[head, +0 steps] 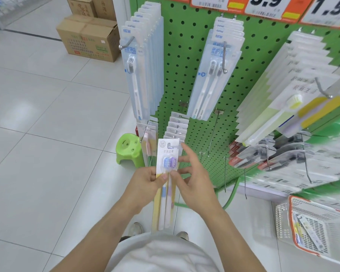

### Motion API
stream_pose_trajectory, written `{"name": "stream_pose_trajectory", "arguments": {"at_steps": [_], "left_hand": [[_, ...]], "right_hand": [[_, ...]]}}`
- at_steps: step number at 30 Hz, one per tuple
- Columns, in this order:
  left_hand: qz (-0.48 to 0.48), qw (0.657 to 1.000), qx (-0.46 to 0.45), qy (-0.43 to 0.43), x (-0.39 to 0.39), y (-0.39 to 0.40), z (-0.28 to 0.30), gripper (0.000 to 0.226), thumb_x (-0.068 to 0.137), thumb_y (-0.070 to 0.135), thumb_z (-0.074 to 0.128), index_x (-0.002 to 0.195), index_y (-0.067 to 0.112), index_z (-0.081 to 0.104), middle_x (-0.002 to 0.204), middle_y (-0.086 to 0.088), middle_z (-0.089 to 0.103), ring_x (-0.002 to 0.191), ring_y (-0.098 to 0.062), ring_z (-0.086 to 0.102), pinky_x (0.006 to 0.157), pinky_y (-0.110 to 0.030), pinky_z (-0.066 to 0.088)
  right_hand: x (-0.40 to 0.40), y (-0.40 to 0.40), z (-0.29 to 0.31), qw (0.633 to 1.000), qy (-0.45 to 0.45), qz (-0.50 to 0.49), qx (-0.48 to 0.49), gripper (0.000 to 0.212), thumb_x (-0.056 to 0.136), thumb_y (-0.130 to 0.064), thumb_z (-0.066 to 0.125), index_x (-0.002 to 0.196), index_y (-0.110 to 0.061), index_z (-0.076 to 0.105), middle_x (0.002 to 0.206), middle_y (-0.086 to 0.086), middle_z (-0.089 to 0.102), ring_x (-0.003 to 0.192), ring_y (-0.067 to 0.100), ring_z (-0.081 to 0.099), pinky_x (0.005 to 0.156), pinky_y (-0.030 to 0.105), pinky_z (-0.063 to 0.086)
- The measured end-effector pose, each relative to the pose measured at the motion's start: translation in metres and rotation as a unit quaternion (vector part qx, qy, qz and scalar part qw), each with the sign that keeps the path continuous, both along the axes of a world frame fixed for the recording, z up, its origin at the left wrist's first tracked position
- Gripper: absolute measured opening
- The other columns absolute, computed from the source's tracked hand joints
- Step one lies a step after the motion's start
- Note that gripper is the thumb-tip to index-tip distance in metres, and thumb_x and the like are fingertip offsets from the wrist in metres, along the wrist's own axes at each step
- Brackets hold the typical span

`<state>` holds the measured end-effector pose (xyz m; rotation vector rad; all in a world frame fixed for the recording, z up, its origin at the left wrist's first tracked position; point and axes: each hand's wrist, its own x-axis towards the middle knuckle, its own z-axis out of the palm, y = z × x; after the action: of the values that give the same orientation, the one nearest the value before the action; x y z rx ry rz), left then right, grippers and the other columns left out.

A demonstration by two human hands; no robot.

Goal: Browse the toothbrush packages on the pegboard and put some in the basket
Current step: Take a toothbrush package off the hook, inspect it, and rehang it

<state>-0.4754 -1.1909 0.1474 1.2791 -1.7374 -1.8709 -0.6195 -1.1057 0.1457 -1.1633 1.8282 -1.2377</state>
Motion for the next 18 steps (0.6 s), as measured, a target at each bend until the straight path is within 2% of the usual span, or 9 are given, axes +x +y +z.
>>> {"name": "stream_pose_trajectory", "arguments": {"at_steps": [2, 4, 8, 11, 15, 18], "left_hand": [[0.025, 0.999, -0.032, -0.013, -0.005, -0.003, -0.002, 0.016, 0.097, 0.015, 0.066, 0.110, 0.023, 0.072, 0.091, -0.004, 0.079, 0.084, -0.019, 0.074, 0.079, -0.038, 0.057], [0.059, 0.996, -0.064, -0.024, -0.009, -0.005, -0.003, 0.028, 0.094, 0.012, 0.069, 0.117, 0.025, 0.063, 0.091, 0.005, 0.078, 0.081, -0.014, 0.075, 0.076, -0.029, 0.057], [0.067, 0.991, -0.113, -0.026, -0.016, -0.004, -0.004, 0.051, 0.096, 0.012, 0.063, 0.130, 0.045, 0.045, 0.094, 0.014, 0.073, 0.076, -0.009, 0.072, 0.067, -0.018, 0.054], [0.039, 0.983, -0.176, -0.019, -0.019, -0.003, -0.001, 0.065, 0.097, 0.012, 0.058, 0.135, 0.060, 0.035, 0.092, 0.012, 0.073, 0.074, -0.009, 0.071, 0.068, -0.024, 0.056], [0.005, 0.975, -0.218, -0.037, -0.023, -0.004, -0.002, 0.082, 0.095, 0.010, 0.055, 0.129, 0.077, 0.023, 0.091, 0.008, 0.073, 0.072, -0.016, 0.070, 0.071, -0.036, 0.058], [-0.006, 0.972, -0.230, -0.044, -0.024, -0.006, -0.007, 0.080, 0.093, 0.011, 0.055, 0.136, 0.072, 0.025, 0.103, 0.014, 0.071, 0.075, -0.011, 0.070, 0.072, -0.039, 0.060]], "right_hand": [[-0.001, -0.005, -0.007, 1.000, 0.015, -0.014, 0.007, 0.072, 0.095, -0.021, 0.070, 0.152, -0.044, 0.033, 0.121, -0.016, 0.058, 0.088, 0.011, 0.063, 0.064, 0.017, 0.049], [-0.001, -0.008, -0.011, 0.999, 0.031, -0.028, 0.011, 0.069, 0.094, -0.018, 0.071, 0.150, -0.043, 0.038, 0.120, -0.013, 0.057, 0.087, 0.008, 0.063, 0.067, 0.011, 0.046], [0.001, -0.012, -0.013, 0.997, 0.059, -0.044, 0.016, 0.066, 0.095, -0.018, 0.068, 0.146, -0.047, 0.037, 0.122, -0.012, 0.053, 0.088, 0.001, 0.062, 0.073, 0.008, 0.046], [0.001, -0.014, -0.017, 0.995, 0.071, -0.062, 0.028, 0.065, 0.096, -0.023, 0.068, 0.151, -0.039, 0.037, 0.122, -0.011, 0.053, 0.090, 0.002, 0.062, 0.074, 0.007, 0.045], [0.001, -0.017, -0.020, 0.993, 0.089, -0.075, 0.036, 0.066, 0.095, -0.028, 0.069, 0.150, -0.040, 0.036, 0.123, -0.011, 0.054, 0.087, 0.002, 0.062, 0.073, 0.008, 0.045], [0.000, -0.020, -0.023, 0.990, 0.109, -0.067, 0.052, 0.068, 0.094, -0.028, 0.068, 0.149, -0.044, 0.031, 0.126, -0.008, 0.055, 0.084, 0.001, 0.064, 0.073, 0.017, 0.050]]}}
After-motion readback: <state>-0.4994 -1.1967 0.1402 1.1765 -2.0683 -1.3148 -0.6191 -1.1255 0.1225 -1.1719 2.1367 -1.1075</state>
